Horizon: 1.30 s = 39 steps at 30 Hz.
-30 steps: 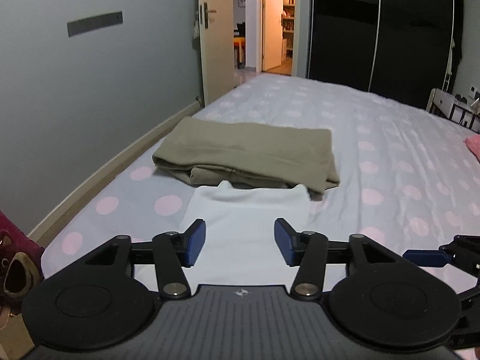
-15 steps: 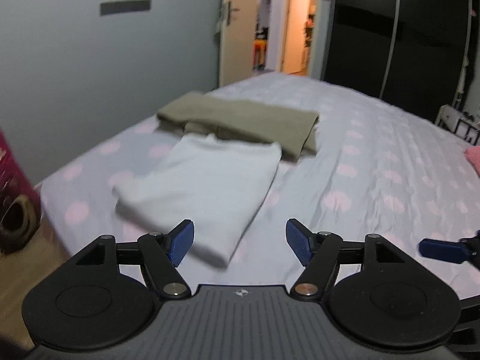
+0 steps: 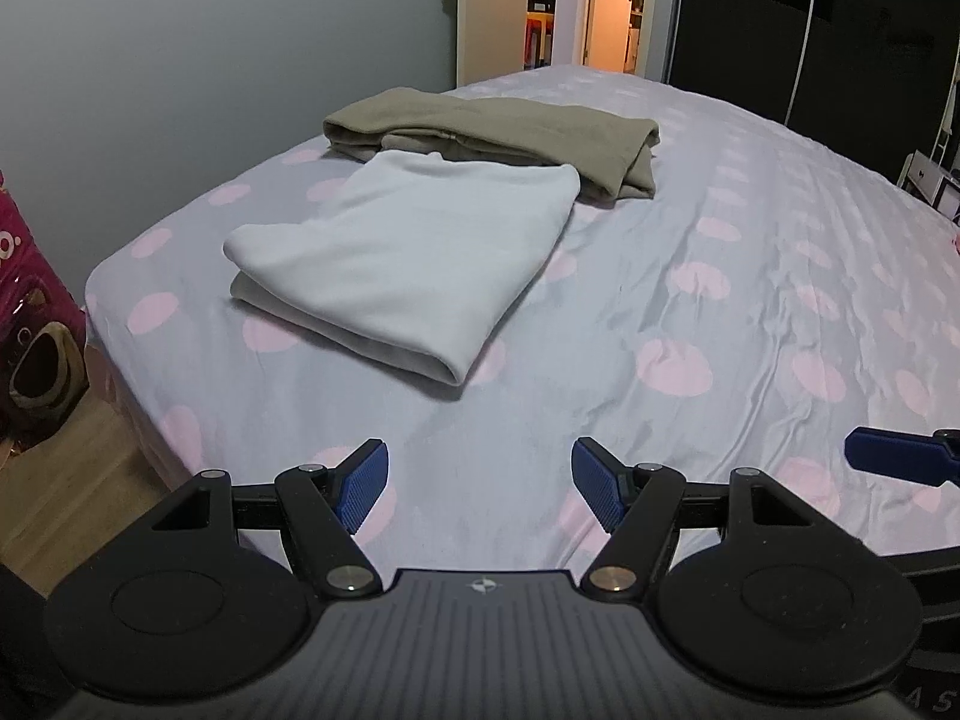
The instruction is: Fold clothes
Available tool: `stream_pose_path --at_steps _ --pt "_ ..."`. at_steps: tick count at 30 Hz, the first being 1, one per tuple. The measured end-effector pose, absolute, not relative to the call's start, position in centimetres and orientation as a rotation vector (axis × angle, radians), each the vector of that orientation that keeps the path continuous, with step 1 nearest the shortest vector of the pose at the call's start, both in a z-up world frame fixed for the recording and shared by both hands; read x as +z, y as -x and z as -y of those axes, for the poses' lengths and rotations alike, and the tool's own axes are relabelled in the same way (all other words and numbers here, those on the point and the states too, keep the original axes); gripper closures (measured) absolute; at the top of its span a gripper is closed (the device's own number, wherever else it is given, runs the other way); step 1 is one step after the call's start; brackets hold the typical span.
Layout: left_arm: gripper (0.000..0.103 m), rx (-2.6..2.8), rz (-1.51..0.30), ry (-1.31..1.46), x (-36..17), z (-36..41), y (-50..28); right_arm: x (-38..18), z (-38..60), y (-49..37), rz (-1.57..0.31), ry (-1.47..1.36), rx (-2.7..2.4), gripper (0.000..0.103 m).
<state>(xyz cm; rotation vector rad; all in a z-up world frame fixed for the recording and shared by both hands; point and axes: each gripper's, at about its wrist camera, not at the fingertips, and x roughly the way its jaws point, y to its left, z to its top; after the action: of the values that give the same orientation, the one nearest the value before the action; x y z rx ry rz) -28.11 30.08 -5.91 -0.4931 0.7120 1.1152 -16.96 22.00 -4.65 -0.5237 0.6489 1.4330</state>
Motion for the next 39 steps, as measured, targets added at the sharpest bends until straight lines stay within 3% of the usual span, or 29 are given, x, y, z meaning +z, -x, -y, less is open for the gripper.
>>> stream_pose_path --at_steps 39 --pt "0.035 1.116 -0.713 0.423 -5.4 -28.9 26.9 -5.0 -21.9 16.6 -0.68 0.515 1.448 0.022"
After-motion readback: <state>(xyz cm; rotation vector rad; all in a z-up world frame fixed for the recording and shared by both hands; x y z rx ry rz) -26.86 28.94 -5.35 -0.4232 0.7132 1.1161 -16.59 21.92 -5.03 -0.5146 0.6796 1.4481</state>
